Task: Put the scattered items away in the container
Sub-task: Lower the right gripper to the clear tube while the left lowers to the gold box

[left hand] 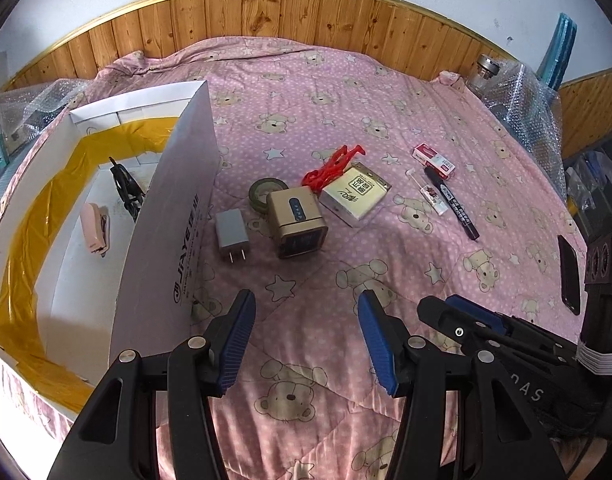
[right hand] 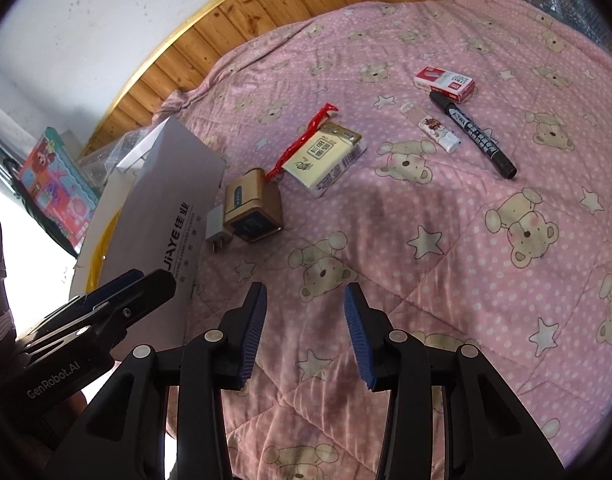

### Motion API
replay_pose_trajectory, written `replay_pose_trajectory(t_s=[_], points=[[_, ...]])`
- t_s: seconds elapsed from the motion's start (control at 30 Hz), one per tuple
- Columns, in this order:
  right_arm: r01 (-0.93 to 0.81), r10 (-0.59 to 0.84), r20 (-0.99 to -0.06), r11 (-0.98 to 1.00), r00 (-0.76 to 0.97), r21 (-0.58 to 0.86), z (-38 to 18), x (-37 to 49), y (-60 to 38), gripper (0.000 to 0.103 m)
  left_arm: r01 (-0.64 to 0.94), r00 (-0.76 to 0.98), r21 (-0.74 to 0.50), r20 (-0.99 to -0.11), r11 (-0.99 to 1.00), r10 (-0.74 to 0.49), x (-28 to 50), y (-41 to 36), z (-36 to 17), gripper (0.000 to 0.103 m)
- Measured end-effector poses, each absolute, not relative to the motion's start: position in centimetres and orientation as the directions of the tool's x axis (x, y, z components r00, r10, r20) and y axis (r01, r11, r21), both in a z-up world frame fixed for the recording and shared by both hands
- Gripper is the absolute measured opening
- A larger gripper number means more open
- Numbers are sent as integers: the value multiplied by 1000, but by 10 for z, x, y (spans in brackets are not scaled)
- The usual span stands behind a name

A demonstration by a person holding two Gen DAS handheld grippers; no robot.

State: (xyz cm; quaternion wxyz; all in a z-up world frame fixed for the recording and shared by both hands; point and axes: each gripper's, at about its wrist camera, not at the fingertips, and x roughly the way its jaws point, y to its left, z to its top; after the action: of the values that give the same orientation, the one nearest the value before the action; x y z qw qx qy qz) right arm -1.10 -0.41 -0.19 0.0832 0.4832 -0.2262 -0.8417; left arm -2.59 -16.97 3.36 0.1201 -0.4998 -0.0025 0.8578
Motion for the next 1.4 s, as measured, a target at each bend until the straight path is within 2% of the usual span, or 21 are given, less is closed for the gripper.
replay_pose_trajectory(t_s=[0.27,0.63,0.87,1.0,1.2,1.4], points=[[-109,-321,-800,-897,-508,429,-13,-33,25,43,-149,-430,-162,-878,-976,211,-58,-170,10,55],[-190,-289,-817,-884,-499,428,-34,-65,65,43,-167,-381,-125,-907,-978,181,-95,-151,-15,55],[-202,-254,-826,-895,-503,398,-37,-99,87,43,-139,-360,-145,-914,-980,186,-117,-154,-28,55],[-174,-239,-836,-915,-494,364,-44,-126,91,43,-123,-344,-182,-914,-976,214,-127,-155,-35,64],[-109,-200,-845,-951,-496,290,-50,-159,87,47,-126,-349,-189,-910,-974,222,-143,-150,-38,67],[-88,-201,-852,-957,-484,275,-62,-179,89,47,-120,-354,-191,-909,-974,222,-164,-148,-45,75]])
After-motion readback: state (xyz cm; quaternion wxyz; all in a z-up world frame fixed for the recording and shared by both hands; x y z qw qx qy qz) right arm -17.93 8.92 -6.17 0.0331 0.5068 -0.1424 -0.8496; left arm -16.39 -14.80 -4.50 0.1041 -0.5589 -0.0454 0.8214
